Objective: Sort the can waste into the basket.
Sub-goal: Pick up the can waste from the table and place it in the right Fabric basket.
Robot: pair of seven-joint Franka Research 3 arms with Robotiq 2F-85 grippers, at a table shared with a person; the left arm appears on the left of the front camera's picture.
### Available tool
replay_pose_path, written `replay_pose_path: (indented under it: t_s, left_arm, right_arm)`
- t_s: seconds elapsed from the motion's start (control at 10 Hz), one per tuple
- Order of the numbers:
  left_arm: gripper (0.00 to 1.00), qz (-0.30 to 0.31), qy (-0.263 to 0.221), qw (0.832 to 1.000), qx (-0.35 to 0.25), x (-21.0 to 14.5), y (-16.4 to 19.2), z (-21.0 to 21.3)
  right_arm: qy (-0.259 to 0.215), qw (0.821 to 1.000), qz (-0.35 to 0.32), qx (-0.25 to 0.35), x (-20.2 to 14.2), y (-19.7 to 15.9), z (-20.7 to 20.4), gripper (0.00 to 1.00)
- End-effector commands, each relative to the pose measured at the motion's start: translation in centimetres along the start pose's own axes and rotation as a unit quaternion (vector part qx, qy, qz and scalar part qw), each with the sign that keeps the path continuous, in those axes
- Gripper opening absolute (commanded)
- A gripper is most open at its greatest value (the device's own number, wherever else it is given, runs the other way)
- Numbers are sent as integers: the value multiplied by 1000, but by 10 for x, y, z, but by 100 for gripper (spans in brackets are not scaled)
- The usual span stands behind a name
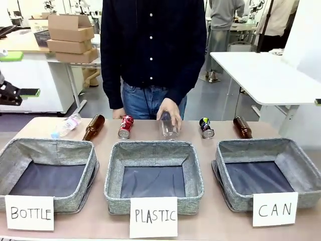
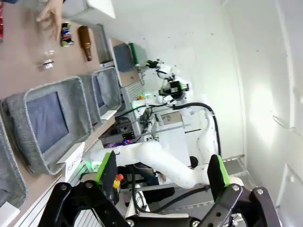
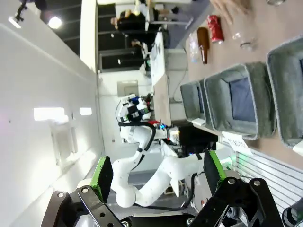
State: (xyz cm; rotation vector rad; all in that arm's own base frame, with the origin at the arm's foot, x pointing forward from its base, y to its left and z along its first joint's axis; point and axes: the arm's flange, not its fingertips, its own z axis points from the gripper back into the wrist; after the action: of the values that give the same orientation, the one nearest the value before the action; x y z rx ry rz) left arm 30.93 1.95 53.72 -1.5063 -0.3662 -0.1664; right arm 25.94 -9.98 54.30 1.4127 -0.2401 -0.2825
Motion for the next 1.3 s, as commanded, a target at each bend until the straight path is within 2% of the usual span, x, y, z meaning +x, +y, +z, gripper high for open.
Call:
replay_pose_path:
  t_s: [0.0,0.3,0.4,0.5,0.6,0.7,0.8,0.9,1.0,1.1,1.2]
  left_arm:
    - [100,-14,-1,1000,-28,1,-3,3]
    - [100,-2,-1,1000,-21,-3,-6,5]
    - [100,-45,7,998,46,12,-16,-14]
    - [100,-44,23,991,126,38,-14,-31]
    - [100,-43,7,980,196,62,-5,-48]
    - [100,-31,48,971,231,78,9,-62]
    - [100,-20,44,957,288,94,27,-77]
    - [100,-21,57,954,295,103,40,-95]
    - [100,-32,40,944,325,114,50,-111]
    - [100,6,-1,950,311,128,53,-122]
    - [100,-47,43,950,306,102,50,-103]
  right_arm:
    - [3,1000,13,4,3,0,5,100]
    - [3,1000,13,4,3,0,5,100]
    - [3,1000,13,4,3,0,5,100]
    - [3,1000,13,4,3,0,5,100]
    - [3,1000,13,4,3,0,5,100]
    - [3,1000,13,4,3,0,5,100]
    - [3,1000,13,4,3,0,5,100]
    - [3,1000,13,4,3,0,5,100]
    - [3,1000,13,4,3,0,5,100]
    - [3,1000,13,4,3,0,5,100]
    - [3,1000,13,4,3,0,5,100]
